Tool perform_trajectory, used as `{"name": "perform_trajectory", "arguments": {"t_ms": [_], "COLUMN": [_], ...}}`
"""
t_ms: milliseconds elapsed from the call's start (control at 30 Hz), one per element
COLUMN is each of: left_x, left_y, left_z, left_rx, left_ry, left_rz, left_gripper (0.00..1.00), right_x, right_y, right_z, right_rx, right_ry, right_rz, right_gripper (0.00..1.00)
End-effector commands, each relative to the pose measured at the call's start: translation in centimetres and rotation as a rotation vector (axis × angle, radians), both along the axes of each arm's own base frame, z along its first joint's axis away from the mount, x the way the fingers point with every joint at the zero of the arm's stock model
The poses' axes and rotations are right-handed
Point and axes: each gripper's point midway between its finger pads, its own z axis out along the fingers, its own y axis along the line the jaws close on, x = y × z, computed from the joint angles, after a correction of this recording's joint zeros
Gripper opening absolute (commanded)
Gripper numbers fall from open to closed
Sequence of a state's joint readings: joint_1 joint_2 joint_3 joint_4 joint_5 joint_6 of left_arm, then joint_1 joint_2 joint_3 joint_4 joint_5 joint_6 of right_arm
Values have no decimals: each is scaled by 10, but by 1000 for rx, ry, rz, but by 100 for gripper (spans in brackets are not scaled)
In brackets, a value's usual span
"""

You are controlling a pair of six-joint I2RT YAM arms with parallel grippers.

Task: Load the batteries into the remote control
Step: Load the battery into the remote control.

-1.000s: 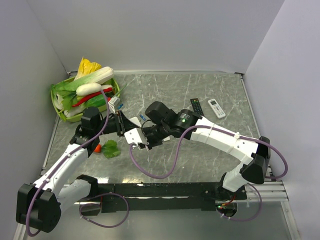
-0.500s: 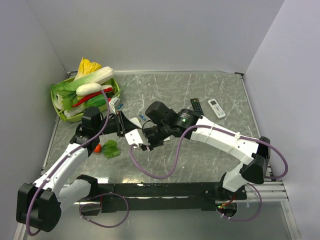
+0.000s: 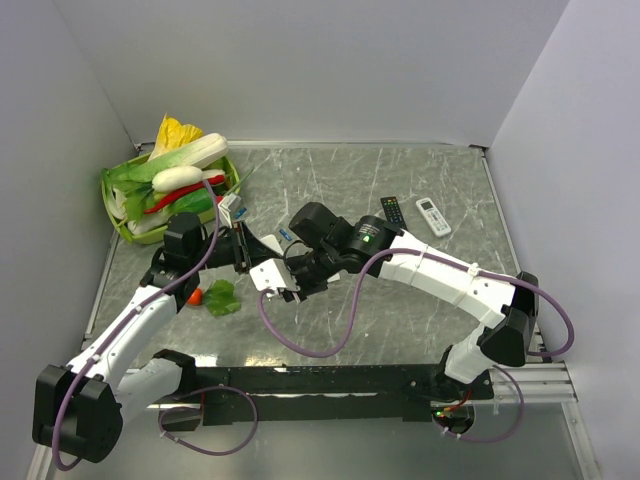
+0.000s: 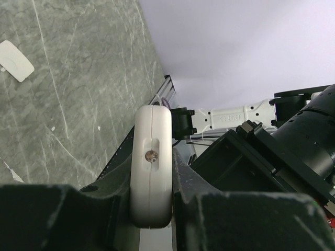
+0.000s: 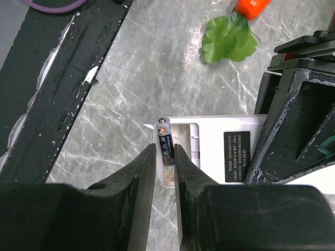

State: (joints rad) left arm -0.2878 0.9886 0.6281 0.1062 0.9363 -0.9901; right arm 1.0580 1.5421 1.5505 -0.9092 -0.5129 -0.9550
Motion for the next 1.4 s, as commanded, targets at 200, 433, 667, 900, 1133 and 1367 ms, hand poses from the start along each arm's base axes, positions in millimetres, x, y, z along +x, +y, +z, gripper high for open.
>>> {"name": "perform_trajectory", "arguments": {"t_ms": [200, 433, 667, 900, 1133, 1367], "left_x": [6, 7, 13, 25, 38, 42], "left_y": [-1, 0, 4, 12, 22, 31], "left_z": [23, 20, 14, 8, 8, 5], "left_rx": [-37, -30, -21, -14, -46, -87], "left_ry": [-54, -50, -32, -7, 23, 50], "left_rz": [10, 19, 62, 164, 311, 412], "left_gripper": [2, 2, 2, 2, 2, 2], "right_x": [1, 0, 0, 7, 50, 59], "right_y": [3, 5, 9, 11, -1, -7], "right_z": [4, 20, 48, 78, 125, 103], "right_rx": [16, 75, 186, 310, 542, 561], "right_ry": [-22, -37, -54, -56, 71, 246], "right_rz": [0, -13, -40, -154, -671, -913], "right_gripper": [33, 42, 62, 75, 94, 88]}}
